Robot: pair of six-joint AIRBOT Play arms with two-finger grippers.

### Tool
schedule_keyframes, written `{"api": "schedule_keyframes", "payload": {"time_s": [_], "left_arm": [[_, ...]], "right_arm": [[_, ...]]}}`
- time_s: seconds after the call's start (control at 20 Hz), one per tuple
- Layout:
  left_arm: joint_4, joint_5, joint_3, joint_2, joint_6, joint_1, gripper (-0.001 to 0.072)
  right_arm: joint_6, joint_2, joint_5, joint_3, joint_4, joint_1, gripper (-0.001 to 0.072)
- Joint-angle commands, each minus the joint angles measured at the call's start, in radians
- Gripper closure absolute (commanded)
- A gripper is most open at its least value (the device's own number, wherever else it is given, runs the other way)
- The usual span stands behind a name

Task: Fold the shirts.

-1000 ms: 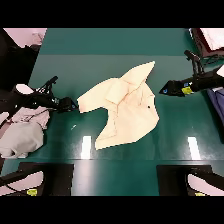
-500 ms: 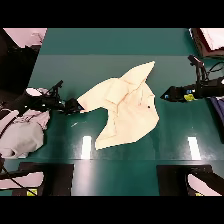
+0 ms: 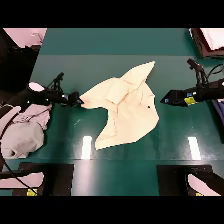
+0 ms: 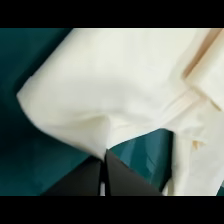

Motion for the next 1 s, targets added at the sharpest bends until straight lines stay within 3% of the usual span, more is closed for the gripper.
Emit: {"api": "schedule_keyframes", "payload": {"time_s": [0.0, 0.2, 0.35, 0.55, 0.9, 0.95], "left_arm": [[-0.005, -0.093, 0.113, 0.01, 0.006, -0.002, 0.0684], [-0.007, -0.135, 0.212, 0.032, 0.005, -0.002, 0.0683], [-0.012, -0.157, 0.243, 0.031, 0.005, -0.002, 0.0683], [-0.014, -0.188, 0.243, 0.031, 0.004, -0.002, 0.0683], [-0.013, -0.209, 0.243, 0.031, 0.005, -0.002, 0.0683], [-0.013, -0.209, 0.243, 0.031, 0.005, -0.002, 0.0683]], "right_arm": [[0.139, 0.043, 0.035, -0.107, -0.001, 0.012, 0.0213], [0.29, 0.157, -0.128, -0.391, 0.069, 0.135, 0.0213], [0.307, 0.172, -0.282, -0.549, 0.251, 0.255, 0.0212], [0.337, 0.098, -0.497, -0.619, 0.357, 0.407, 0.0213], [0.333, -0.044, -0.515, -0.565, 0.356, 0.465, 0.0214], [0.333, -0.044, -0.516, -0.565, 0.346, 0.465, 0.0253]]}}
